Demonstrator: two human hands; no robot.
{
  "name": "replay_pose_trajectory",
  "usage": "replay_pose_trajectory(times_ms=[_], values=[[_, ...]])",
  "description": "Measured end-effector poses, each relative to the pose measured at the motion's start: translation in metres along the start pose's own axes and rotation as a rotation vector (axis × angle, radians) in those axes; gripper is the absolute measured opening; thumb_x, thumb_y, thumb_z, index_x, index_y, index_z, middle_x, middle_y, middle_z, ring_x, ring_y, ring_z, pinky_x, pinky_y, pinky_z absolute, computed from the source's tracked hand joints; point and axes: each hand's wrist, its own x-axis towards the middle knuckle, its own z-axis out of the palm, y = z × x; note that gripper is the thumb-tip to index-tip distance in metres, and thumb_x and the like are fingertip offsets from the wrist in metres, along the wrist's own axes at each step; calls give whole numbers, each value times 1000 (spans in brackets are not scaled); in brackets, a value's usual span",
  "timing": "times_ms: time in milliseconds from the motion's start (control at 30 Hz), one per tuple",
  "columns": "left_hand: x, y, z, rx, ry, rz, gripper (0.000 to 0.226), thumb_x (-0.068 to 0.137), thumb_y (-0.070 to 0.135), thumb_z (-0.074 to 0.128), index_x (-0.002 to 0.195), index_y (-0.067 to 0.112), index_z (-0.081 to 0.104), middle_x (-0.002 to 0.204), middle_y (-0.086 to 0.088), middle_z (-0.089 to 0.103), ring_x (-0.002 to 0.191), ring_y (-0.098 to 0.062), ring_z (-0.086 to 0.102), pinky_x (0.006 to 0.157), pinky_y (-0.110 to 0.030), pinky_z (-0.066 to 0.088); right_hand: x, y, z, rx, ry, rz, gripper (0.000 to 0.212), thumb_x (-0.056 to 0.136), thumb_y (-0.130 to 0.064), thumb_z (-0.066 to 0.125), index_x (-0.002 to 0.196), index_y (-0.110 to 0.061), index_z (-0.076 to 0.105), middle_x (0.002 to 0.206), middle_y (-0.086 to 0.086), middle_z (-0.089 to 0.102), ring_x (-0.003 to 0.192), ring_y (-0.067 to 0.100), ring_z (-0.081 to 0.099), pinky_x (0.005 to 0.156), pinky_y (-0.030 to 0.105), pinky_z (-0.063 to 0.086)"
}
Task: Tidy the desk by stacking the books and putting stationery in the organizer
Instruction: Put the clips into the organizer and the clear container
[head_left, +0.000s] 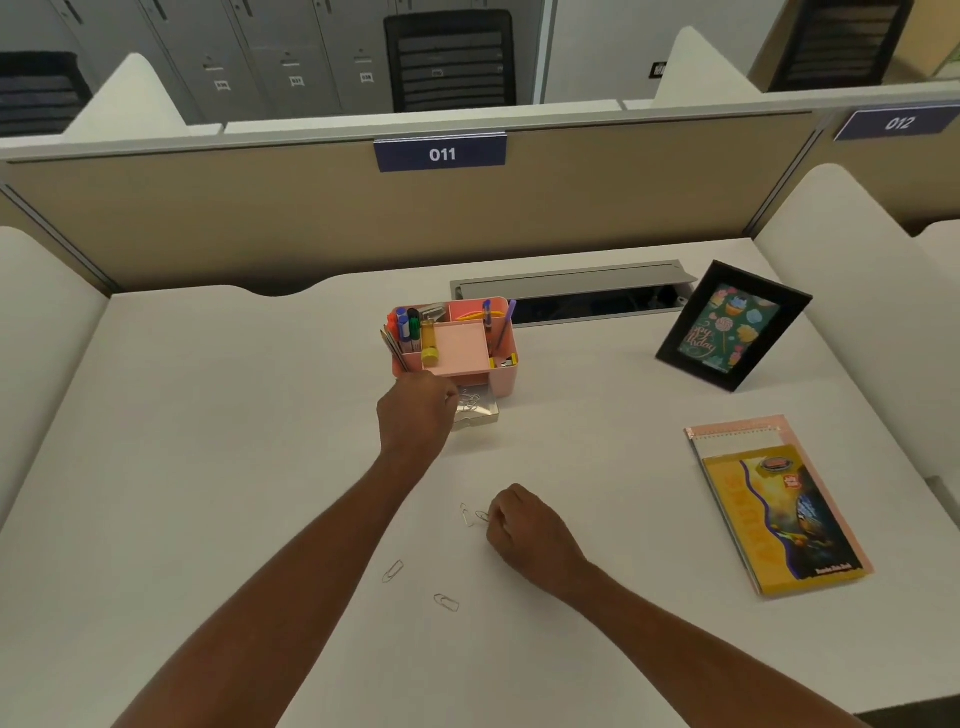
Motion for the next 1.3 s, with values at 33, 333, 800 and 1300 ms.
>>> replay_pose_trajectory(times_ms=[33,333,800,1300], values=[[4,1,3,20,-15,-1,21,101,32,63,101,23,83,91,4,77,79,-15,65,71,-28,55,-1,1,-2,12,-9,-5,10,92,-22,48,86,-18,56,87,-8,53,79,13,51,67,33,48],[26,-1,32,148,-136,-10,17,95,29,70,102,22,83,87,3,77,79,-18,68,71,-34,62,4,6,-9,111,-44,52,9,87,-20,52,80,-21,56,80,-9,54,75,12,51,65,22,39],[20,-2,28,35,-61,-27,17,98,32,70,107,26,82,98,5,79,86,-15,68,70,-28,54,7,13,-15,263,-96,121,7,88,-20,64,88,-23,71,89,-10,66,83,9,61,73,20,48],[-90,-28,35,-235,191,-271,18,100,46,63,100,33,77,79,9,62,71,-16,61,59,-29,48,51,-15,-72,604,137,308,6,89,-21,79,85,-17,81,72,-10,74,65,-1,64,67,16,52]])
